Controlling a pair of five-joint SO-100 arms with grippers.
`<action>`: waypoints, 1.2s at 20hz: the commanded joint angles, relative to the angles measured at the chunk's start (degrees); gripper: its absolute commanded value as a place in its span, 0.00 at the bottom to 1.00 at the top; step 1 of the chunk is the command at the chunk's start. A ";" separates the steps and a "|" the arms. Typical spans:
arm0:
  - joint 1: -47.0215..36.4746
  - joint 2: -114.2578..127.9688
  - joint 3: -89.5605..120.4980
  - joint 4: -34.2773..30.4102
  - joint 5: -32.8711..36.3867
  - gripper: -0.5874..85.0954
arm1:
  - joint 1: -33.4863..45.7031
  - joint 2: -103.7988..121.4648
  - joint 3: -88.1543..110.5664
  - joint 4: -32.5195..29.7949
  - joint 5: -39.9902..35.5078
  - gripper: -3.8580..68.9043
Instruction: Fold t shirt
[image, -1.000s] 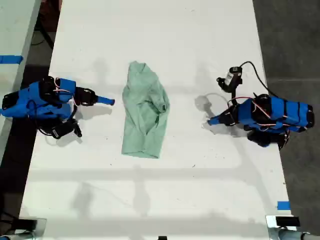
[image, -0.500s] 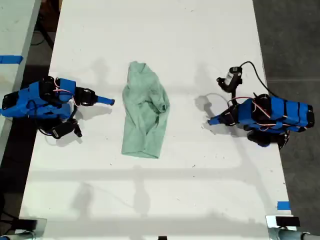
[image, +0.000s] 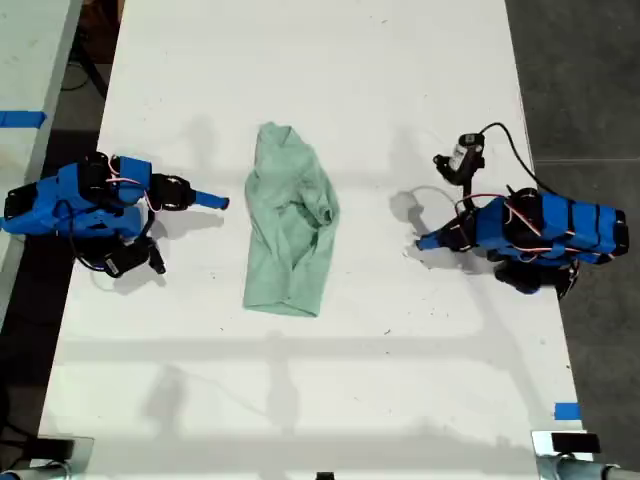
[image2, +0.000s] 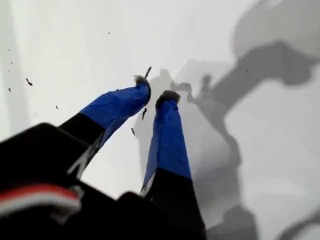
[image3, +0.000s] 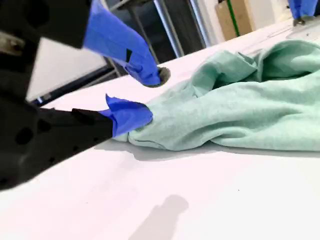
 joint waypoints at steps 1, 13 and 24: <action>-0.35 0.53 2.29 -0.70 -1.85 0.10 | -0.09 0.79 3.25 0.35 -0.70 0.13; 15.56 0.70 2.29 -0.79 -28.39 0.13 | -0.09 0.79 3.25 0.35 -0.70 0.13; 12.57 0.79 -3.43 -11.78 -25.75 0.02 | -2.02 -3.52 -10.11 -5.01 33.13 0.06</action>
